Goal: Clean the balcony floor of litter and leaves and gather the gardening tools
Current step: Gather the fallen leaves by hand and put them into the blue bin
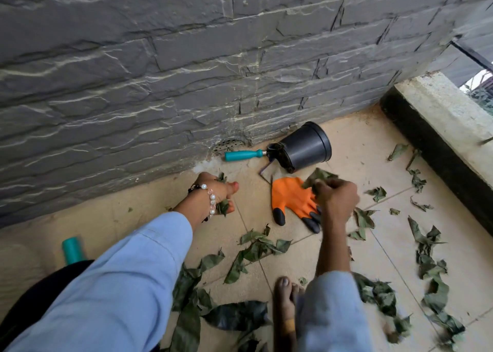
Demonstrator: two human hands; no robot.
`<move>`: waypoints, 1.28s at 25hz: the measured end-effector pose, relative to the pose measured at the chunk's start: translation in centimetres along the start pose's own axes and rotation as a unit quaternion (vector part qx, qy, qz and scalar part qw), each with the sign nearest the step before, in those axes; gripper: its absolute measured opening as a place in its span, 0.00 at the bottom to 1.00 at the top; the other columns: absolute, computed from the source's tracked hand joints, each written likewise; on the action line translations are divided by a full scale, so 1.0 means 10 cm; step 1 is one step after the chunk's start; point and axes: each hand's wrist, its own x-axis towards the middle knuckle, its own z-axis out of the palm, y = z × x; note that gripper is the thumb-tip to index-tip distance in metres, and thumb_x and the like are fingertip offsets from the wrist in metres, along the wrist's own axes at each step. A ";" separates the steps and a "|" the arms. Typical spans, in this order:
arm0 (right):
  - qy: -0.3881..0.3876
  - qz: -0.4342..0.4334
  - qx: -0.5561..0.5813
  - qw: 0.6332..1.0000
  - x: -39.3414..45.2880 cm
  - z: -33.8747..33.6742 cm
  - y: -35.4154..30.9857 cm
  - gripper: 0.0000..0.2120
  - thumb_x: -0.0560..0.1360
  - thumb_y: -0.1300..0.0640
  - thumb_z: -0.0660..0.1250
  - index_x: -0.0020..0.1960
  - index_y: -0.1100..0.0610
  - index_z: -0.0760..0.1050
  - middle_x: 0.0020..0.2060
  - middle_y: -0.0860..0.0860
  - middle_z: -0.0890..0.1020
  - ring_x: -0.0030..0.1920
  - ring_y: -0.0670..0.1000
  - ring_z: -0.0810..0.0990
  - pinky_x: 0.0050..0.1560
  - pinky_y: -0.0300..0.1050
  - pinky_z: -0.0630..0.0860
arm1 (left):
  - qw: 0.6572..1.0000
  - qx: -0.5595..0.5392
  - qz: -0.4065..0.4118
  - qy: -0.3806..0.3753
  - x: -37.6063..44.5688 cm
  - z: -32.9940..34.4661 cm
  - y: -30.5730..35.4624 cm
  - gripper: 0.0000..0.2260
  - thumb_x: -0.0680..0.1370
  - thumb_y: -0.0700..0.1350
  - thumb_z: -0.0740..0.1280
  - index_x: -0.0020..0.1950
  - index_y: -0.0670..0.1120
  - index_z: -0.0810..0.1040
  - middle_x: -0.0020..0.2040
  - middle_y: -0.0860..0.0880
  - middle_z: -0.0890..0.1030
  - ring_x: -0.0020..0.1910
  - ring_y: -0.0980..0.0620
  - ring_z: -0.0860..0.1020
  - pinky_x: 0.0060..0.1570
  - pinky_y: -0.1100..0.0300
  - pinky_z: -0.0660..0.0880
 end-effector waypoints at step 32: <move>-0.266 -0.427 -0.282 0.817 -1.18 1.46 0.00 0.12 0.77 0.65 0.59 0.56 0.63 0.78 0.54 0.59 0.80 0.55 0.58 0.76 0.54 0.47 0.72 | 0.982 -0.180 0.025 0.059 -0.37 -1.03 -0.29 0.11 0.71 0.23 0.64 0.38 0.38 0.78 0.42 0.40 0.79 0.40 0.44 0.80 0.38 0.41 0.81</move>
